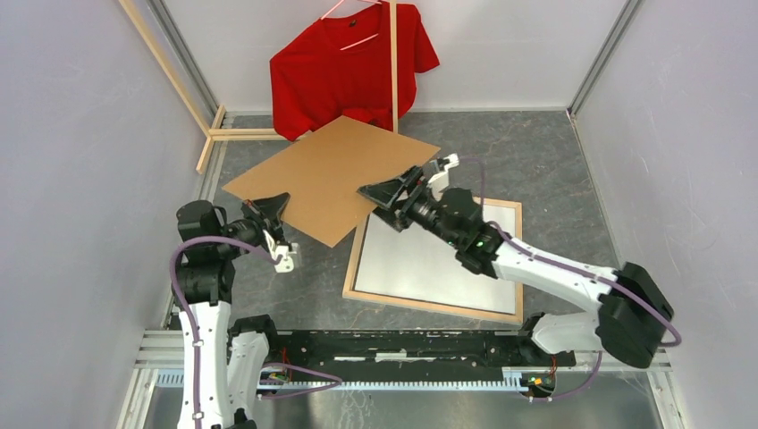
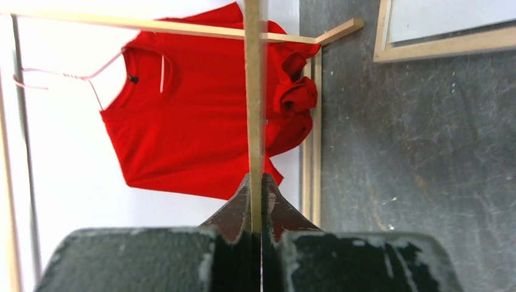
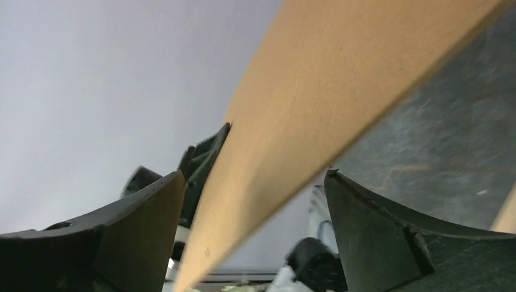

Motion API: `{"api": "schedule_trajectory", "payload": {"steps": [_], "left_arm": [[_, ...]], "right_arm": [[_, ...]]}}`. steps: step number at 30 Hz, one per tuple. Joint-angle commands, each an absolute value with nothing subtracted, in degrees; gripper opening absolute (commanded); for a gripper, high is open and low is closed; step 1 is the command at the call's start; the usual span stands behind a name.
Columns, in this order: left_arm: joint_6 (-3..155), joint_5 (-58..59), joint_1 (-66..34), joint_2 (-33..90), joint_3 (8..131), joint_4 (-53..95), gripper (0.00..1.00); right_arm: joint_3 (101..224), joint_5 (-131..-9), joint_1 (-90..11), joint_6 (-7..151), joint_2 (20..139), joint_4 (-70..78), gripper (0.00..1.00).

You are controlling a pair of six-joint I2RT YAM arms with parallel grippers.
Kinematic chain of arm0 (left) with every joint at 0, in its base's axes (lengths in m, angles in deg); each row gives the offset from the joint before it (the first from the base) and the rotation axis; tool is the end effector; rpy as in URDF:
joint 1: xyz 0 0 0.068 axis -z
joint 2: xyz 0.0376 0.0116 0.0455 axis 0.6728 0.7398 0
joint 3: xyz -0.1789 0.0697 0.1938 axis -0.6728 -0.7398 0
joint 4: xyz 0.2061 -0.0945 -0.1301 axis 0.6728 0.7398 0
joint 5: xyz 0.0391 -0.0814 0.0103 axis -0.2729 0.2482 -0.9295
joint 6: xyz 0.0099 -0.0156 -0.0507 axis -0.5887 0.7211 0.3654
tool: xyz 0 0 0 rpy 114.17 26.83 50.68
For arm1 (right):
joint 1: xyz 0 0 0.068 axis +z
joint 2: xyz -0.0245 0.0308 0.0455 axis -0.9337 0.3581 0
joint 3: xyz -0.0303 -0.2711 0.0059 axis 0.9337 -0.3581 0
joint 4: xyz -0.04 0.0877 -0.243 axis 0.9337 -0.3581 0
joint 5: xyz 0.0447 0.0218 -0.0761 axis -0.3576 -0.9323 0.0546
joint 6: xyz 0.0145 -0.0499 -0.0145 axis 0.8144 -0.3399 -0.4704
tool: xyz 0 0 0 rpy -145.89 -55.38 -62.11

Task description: Put the photo into the frame

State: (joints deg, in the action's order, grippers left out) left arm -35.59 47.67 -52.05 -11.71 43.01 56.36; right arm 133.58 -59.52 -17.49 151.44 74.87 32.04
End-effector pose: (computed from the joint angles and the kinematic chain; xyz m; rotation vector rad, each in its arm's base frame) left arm 0.1258 -0.0082 0.3308 1.6319 0.7925 0.3999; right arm 0.1935 0.2409 0.2968 0.6175 1.8506 1.7304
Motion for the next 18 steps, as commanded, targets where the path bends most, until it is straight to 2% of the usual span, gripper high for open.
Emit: {"api": "schedule_trajectory", "payload": {"steps": [1,3,8,11,13,15,18], "left_arm": [[-20.5,48.9,-52.0,-11.4,48.6,46.3,0.02],[-17.9,48.6,-52.0,-10.8,50.5,47.7,0.02],[-13.4,50.1,-52.0,-7.0,58.1,56.5,0.02],[-14.4,52.1,-52.0,-3.1,64.3,66.1,0.02],[-16.1,53.5,-52.0,-1.0,67.6,72.2,0.02],[-17.4,54.5,-52.0,0.2,69.6,76.7,0.02],[-19.1,55.7,-52.0,0.7,70.5,80.6,0.02]], "right_arm": [[133.0,-71.4,-23.9,127.9,65.5,28.4,0.98],[135.9,-77.2,-27.1,116.2,62.2,21.9,0.98],[150.7,-82.9,-28.5,74.4,57.1,-4.7,0.98],[148.5,-85.7,-28.5,52.1,50.4,-5.3,0.98],[146.5,-85.8,-28.4,43.7,47.2,-3.2,0.98],[149.0,-88.1,-28.4,34.0,48.2,-5.7,0.96],[159.2,-92.3,-28.5,25.9,54.6,-15.3,0.91]]}}
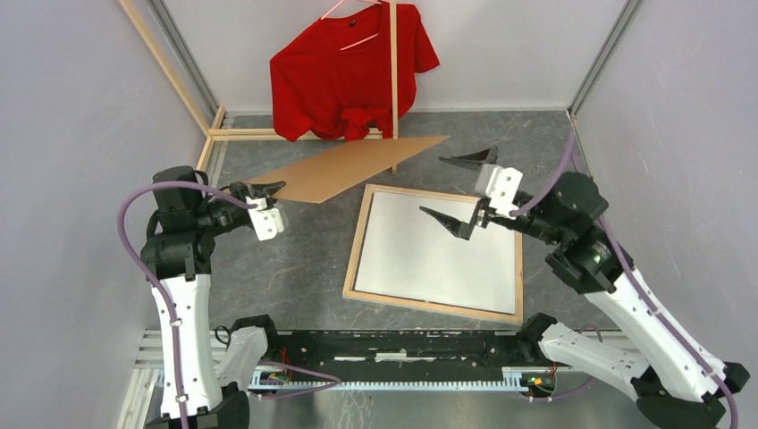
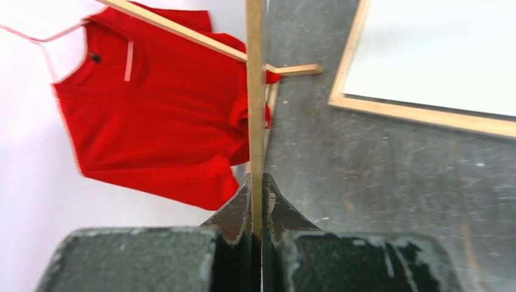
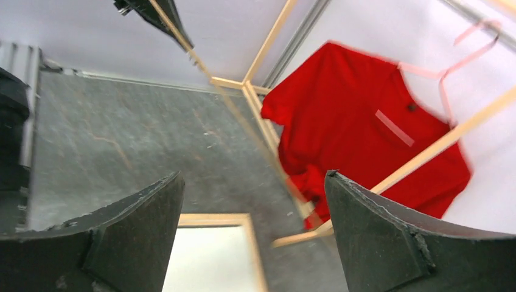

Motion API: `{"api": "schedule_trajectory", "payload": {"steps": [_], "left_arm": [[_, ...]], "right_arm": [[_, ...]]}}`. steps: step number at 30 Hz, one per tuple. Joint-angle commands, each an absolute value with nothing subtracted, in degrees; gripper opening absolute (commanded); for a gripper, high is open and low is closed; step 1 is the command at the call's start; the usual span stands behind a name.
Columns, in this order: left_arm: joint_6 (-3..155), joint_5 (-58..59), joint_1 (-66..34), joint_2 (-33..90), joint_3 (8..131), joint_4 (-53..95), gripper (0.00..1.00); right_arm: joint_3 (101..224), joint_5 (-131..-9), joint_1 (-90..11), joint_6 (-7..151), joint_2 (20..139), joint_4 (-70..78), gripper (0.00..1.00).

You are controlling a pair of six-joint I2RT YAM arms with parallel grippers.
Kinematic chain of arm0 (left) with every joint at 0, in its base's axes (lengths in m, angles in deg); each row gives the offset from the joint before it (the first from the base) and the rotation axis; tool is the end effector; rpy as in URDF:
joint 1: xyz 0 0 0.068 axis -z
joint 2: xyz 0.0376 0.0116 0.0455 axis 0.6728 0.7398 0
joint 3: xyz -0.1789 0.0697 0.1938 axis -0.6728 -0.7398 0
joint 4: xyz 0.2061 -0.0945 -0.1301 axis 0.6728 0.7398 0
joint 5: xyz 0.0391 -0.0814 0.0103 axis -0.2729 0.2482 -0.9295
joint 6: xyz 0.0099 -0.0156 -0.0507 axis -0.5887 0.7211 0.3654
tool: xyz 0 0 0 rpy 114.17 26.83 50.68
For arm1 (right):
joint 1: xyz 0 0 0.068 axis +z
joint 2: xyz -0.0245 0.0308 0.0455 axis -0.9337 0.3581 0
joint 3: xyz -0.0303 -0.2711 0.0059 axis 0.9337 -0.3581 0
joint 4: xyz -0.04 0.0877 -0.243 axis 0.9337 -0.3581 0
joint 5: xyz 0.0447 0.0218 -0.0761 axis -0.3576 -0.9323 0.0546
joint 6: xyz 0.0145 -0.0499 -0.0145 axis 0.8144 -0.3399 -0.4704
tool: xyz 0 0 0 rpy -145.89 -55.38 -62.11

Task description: Put the photo into the frame

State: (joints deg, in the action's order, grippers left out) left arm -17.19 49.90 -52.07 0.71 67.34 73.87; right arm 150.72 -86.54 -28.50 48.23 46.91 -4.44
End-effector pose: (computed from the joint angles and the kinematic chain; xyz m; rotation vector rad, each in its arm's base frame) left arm 0.1329 -0.0077 0.4112 1.4782 1.0815 0.0607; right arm 0.1193 0.1214 0.4454 -1.0164 1.1100 0.6443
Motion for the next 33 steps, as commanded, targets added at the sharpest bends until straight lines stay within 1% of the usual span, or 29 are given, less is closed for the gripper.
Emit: {"api": "schedule_trajectory", "payload": {"steps": [1,4,10,12,18,21,27,33], "left_arm": [[-18.4,56.0,-52.0,0.5,70.7,80.6,0.02],[-16.2,56.8,-52.0,0.5,71.4,80.6,0.02],[-13.8,58.1,-52.0,0.7,72.0,80.6,0.02],[-13.4,58.4,-52.0,0.8,72.1,80.6,0.02],[-12.0,59.8,-52.0,0.6,73.0,80.6,0.02],[-15.7,59.8,-52.0,0.9,73.8,84.3,0.02],[-16.9,60.0,-52.0,0.7,74.1,85.9,0.02],[-16.8,60.0,-52.0,0.6,74.4,85.9,0.02]], "right_arm": [[162.9,-93.0,-28.4,23.6,57.0,-18.7,0.89],[172.1,-95.5,-28.5,18.1,62.9,-26.7,0.82],[176.1,-101.1,-28.3,15.0,66.3,-31.8,0.72],[175.6,-101.9,-28.2,14.8,66.5,-32.1,0.69],[171.6,-101.4,-28.1,18.4,66.7,-24.8,0.69],[170.4,-100.6,-28.0,20.0,67.4,-21.2,0.67],[172.3,-100.5,-26.8,20.4,70.8,-21.9,0.63],[173.0,-97.2,-24.2,19.8,74.0,-22.6,0.55]]}}
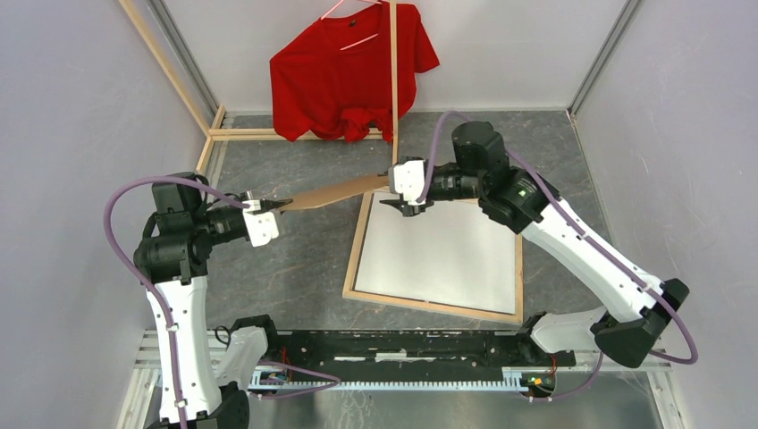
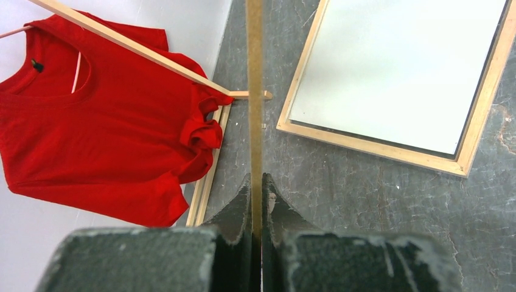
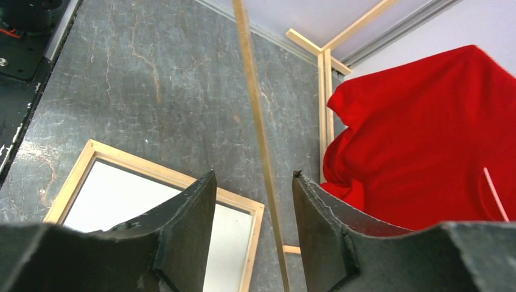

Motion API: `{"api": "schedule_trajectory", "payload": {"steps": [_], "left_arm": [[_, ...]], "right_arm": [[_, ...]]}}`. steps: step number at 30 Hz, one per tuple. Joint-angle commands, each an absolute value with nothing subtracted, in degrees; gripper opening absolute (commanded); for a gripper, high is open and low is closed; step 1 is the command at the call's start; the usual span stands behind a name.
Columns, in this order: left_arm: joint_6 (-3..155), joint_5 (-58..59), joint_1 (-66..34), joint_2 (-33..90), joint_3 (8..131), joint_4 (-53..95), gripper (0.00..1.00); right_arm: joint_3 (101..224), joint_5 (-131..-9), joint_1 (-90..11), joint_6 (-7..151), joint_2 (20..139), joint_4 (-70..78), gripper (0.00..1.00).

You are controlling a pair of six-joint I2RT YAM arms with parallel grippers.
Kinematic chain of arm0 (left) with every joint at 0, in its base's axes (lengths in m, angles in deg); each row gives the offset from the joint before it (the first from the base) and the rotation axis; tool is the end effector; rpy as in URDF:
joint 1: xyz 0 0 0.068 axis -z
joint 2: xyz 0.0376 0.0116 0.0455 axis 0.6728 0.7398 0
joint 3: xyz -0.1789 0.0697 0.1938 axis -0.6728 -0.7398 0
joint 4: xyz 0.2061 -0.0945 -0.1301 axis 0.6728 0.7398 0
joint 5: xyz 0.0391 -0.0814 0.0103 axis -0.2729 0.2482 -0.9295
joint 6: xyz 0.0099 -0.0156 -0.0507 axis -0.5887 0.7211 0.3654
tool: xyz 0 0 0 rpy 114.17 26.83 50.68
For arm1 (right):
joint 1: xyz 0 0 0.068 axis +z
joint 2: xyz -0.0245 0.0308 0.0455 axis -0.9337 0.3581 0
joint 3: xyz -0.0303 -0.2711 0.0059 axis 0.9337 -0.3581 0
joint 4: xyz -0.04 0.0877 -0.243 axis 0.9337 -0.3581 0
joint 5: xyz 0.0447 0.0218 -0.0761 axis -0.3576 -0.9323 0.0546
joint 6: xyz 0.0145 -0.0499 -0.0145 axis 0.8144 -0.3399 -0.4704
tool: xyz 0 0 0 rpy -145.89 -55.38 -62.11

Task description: Put the photo into the frame

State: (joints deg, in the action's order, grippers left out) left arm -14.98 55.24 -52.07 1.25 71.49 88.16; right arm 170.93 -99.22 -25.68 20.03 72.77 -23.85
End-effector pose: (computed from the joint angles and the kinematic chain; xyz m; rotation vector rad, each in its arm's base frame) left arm 0.1137 -0.0127 0.4130 1.4469 1.1804 -0.1954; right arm 0.1854 0.2045 0.4357 -1.5853 0.9950 0.5926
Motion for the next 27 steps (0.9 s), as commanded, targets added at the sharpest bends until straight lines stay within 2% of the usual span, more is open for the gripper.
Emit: {"api": "schedule_trajectory", "payload": {"steps": [1,3,4,5,6,9,10,11,13,15,16,17,22,27], "left_arm": [[-16.8,60.0,-52.0,0.6,74.5,85.9,0.02],[-16.7,60.1,-52.0,0.6,74.5,86.0,0.02],[-16.7,60.2,-52.0,0.7,74.6,85.9,0.02],[-16.9,60.4,-52.0,0.7,74.6,85.9,0.02],[-16.9,60.4,-52.0,0.8,74.9,85.9,0.02],[-15.8,60.6,-52.0,1.1,75.7,84.8,0.02],[-13.1,60.4,-52.0,0.8,75.6,82.3,0.05],[-9.4,60.2,-52.0,0.3,75.1,77.3,0.12],[1.6,59.3,-52.0,-1.3,72.5,66.6,0.41],[9.8,57.5,-52.0,-3.5,69.7,54.6,0.60],[14.2,56.1,-52.0,-4.5,67.8,48.9,0.82],[19.2,54.6,-52.0,-5.3,66.2,42.8,0.98],[35.2,46.2,-52.0,-3.2,65.4,31.8,1.00],[39.7,39.5,-52.0,5.7,74.0,42.7,1.00]], "right_arm": [[172.9,-96.5,-24.0,19.6,74.4,-22.6,0.51],[172.8,-96.1,-23.8,19.8,75.0,-21.4,0.42],[172.8,-96.2,-23.7,20.0,75.3,-20.5,0.32],[172.6,-96.3,-23.8,20.3,75.3,-19.4,0.20],[172.5,-96.1,-23.8,20.6,75.4,-18.1,0.02],[170.8,-95.1,-23.8,23.3,74.2,-12.2,0.00],[169.4,-95.0,-23.8,24.4,73.5,-9.3,0.00],[167.5,-94.8,-23.7,25.6,72.2,-6.3,0.00],[163.1,-94.0,-23.8,28.3,68.9,1.4,0.00],[159.7,-92.4,-23.8,30.2,66.3,8.3,0.00],[158.6,-91.6,-23.8,30.9,64.8,10.3,0.00],[158.0,-90.5,-23.8,31.4,63.8,11.7,0.00],[160.4,-85.5,-24.2,36.9,62.4,10.3,0.00],[162.0,-72.3,-26.5,50.4,61.1,10.2,0.00]]}}
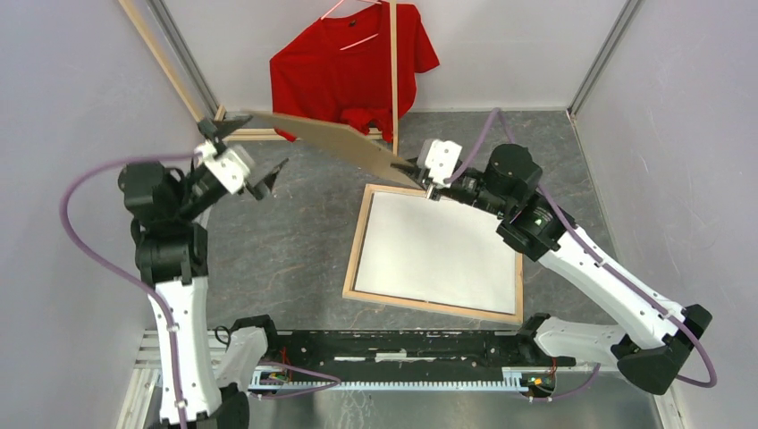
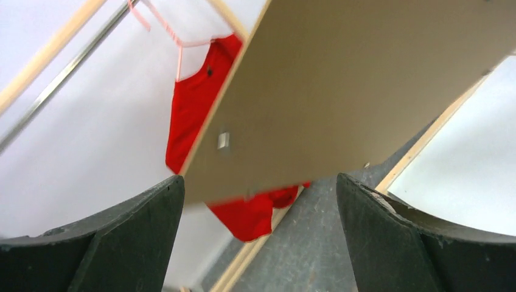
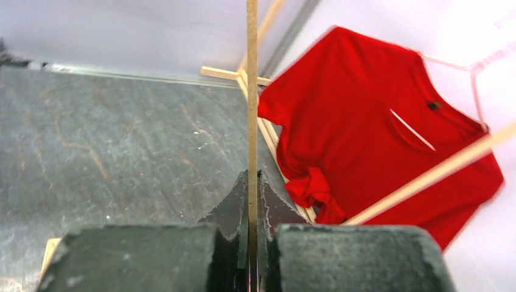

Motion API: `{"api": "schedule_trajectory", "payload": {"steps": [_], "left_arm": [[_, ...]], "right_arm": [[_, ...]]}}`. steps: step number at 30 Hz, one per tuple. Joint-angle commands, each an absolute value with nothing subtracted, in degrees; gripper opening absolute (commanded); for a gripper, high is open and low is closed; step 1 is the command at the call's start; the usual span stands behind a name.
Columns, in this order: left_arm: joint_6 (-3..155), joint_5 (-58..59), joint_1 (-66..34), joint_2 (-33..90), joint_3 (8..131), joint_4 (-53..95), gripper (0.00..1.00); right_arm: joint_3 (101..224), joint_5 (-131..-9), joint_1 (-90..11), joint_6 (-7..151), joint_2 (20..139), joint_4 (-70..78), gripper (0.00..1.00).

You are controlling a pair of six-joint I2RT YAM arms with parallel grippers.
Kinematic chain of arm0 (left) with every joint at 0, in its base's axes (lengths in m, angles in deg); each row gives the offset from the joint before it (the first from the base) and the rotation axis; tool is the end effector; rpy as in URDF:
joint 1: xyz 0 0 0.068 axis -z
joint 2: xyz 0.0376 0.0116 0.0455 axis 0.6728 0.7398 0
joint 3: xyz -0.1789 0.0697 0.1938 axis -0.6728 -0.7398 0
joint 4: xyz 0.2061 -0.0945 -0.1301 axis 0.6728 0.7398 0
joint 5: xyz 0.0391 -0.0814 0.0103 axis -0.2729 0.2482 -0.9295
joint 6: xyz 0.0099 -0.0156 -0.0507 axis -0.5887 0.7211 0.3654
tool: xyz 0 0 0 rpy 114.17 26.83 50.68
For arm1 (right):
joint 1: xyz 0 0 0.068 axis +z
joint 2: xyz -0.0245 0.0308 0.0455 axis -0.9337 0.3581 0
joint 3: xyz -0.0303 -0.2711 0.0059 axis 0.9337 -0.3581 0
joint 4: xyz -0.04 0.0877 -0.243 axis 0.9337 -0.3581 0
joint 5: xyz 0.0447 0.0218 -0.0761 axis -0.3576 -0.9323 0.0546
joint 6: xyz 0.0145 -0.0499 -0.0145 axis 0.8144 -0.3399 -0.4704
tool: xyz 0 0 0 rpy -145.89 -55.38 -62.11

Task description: Put the photo into the frame

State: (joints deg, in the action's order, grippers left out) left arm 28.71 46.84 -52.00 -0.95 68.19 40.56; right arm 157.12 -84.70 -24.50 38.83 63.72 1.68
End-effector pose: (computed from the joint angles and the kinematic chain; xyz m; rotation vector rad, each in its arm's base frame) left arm 0.1330 -0.0068 0.4712 1.0267 1.0954 -0.0582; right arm 0.1713 0.1877 0.4382 -1.1502 1.0623 0.5542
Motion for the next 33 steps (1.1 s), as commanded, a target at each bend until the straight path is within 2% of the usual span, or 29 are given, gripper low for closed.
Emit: {"api": "schedule_trajectory", "payload": {"steps": [1,4,9,16,19,25,33], "left_arm": [[38.7,39.3,-52.0,7.5,75.7,47.2,1.00],[32.3,41.3,-52.0,11.3,77.2,63.1,1.00],[28.4,41.6,-49.4,12.8,67.3,71.6,1.00],[31.2,23.9,-29.3,23.0,60.5,69.1,1.00],[32.4,21.2,-24.2,31.0,60.8,67.2,1.00],[36.2,19.8,-19.2,41.8,60.1,60.4,0.96],[40.1,23.5,-17.6,52.7,62.4,57.5,0.78]], "right_arm": [[162.8,-70.3,-27.2,53.1,61.0,9.2,0.00],[166.0,-67.6,-30.8,61.1,61.0,3.3,0.00],[163.5,-64.3,-35.0,69.7,58.0,-0.4,0.00],[156.0,-64.6,-41.7,78.3,54.0,-2.6,0.00],[154.2,-65.5,-46.4,81.2,53.1,-3.7,0.00],[151.6,-66.1,-51.9,83.5,50.6,-3.9,0.00],[152.9,-74.0,-57.7,88.1,52.5,-3.0,0.00]]}}
